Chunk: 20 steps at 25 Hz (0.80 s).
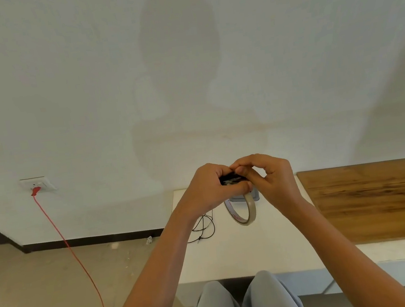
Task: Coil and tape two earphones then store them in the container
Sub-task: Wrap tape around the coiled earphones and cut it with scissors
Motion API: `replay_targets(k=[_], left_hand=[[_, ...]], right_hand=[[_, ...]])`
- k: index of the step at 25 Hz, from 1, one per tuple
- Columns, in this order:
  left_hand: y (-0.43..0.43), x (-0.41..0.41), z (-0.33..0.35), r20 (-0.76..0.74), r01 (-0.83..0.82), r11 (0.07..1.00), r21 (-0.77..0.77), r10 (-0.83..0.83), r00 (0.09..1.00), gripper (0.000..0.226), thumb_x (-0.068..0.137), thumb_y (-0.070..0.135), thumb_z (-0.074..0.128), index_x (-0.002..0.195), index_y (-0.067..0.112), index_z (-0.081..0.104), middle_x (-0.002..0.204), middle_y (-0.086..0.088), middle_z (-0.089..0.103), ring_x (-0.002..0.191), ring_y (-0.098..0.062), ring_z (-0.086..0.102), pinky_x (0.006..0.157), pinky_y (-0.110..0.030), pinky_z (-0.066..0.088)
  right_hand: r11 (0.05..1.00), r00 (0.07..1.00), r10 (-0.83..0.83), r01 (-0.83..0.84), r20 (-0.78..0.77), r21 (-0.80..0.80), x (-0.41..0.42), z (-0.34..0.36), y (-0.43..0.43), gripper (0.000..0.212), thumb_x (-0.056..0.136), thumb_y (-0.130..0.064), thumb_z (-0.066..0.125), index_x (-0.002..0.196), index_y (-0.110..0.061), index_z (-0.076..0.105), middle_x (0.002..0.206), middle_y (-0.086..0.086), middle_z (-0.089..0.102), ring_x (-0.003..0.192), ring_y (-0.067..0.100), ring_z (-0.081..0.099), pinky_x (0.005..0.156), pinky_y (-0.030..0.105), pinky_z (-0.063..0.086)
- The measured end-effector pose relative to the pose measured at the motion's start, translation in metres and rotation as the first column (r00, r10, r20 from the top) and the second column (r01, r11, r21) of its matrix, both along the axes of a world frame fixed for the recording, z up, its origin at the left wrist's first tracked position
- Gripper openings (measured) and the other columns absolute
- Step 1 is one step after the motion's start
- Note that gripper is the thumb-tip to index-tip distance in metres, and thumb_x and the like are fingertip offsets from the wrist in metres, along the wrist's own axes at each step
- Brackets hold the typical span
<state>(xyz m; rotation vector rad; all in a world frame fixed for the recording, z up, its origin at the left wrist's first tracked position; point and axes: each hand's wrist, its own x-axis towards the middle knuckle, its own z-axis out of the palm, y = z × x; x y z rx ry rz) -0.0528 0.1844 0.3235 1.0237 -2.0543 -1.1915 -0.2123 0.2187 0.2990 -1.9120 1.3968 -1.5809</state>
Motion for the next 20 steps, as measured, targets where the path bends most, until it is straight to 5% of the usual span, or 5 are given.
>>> replay_targets(k=[4,8,12,16,20], left_hand=[[-0.003,-0.002,0.001,0.034,-0.046,0.999,-0.011,0.046,0.998,0.018,0.069,0.028,0.083,0.085,0.022,0.076,0.096,0.004,0.064,0.083,-0.01,0.065,0.076,-0.029,0.053],[-0.001,-0.003,0.0,0.068,-0.09,0.995,-0.038,0.092,0.993,0.029,0.066,0.032,0.084,0.09,0.024,0.07,0.099,0.005,0.059,0.089,-0.009,0.064,0.077,-0.029,0.053],[-0.003,-0.001,0.001,0.074,-0.119,0.992,0.041,0.115,0.991,0.054,0.062,0.033,0.086,0.101,0.023,0.05,0.104,-0.005,0.062,0.086,-0.016,0.068,0.072,-0.03,0.055],[0.001,0.002,0.003,-0.025,-0.061,0.989,0.132,0.065,0.998,0.054,0.066,0.018,0.086,0.105,0.02,0.047,0.093,-0.002,0.066,0.071,-0.008,0.068,0.068,-0.024,0.053],[0.0,0.005,0.0,-0.059,-0.032,0.991,0.129,0.04,0.997,0.054,0.068,0.014,0.085,0.107,0.016,0.049,0.105,0.004,0.058,0.068,-0.003,0.066,0.065,-0.019,0.051]], right_hand=[[0.997,0.999,-0.02,0.016,-0.047,-0.077,-0.001,-0.012,-0.004,0.016,0.087,-0.014,0.058,0.092,-0.009,0.073,0.085,-0.007,0.068,0.084,0.011,0.064,0.076,0.022,0.053],[1.0,0.999,-0.02,0.02,0.03,-0.009,0.003,-0.019,-0.006,0.016,0.09,-0.005,0.053,0.091,-0.009,0.069,0.086,-0.002,0.068,0.085,0.012,0.063,0.075,0.024,0.053],[0.99,0.989,0.037,-0.055,0.14,0.129,0.007,-0.021,-0.004,0.028,0.096,-0.003,0.047,0.089,-0.026,0.063,0.084,-0.016,0.065,0.084,0.009,0.064,0.075,0.026,0.052],[0.974,0.981,0.093,-0.125,0.172,0.188,0.006,-0.016,-0.003,0.027,0.098,-0.008,0.045,0.088,-0.027,0.061,0.083,-0.013,0.064,0.083,0.014,0.063,0.072,0.027,0.053],[0.957,0.986,0.121,-0.147,0.117,0.249,0.002,-0.006,-0.004,0.023,0.097,-0.011,0.05,0.084,-0.025,0.063,0.08,-0.015,0.066,0.081,0.007,0.064,0.073,0.018,0.051]])
